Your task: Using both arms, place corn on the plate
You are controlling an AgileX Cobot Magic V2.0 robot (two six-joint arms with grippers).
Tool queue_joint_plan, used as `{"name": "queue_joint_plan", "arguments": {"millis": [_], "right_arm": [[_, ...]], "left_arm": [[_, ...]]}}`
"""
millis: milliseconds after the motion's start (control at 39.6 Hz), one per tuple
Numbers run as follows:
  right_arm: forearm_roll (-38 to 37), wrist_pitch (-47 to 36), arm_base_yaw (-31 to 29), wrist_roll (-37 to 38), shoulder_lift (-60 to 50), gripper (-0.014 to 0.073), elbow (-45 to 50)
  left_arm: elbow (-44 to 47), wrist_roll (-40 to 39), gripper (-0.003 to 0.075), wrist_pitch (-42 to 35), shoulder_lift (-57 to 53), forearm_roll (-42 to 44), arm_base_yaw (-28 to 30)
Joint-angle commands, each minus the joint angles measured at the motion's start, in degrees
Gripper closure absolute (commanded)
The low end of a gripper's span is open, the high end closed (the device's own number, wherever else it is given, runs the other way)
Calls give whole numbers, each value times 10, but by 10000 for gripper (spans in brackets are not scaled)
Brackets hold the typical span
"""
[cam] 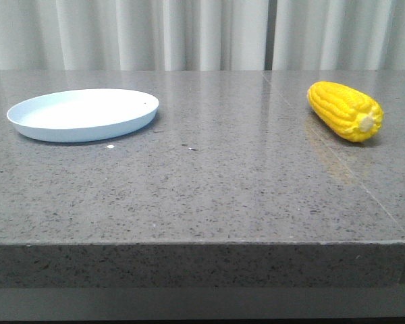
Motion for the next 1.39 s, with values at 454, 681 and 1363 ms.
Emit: {"name": "queue_joint_plan", "arguments": {"millis": [454,681,1363], "right_arm": [[26,45,-4,-4,279,628,-236],[26,43,-4,-4,277,113,-236],[26,45,-4,-4,277,-48,-236]], "left_arm": [[-216,-4,738,93,238,-5,0],[-216,-4,291,96,238,-5,0],[-317,-3,49,180,376,-6,0]]}}
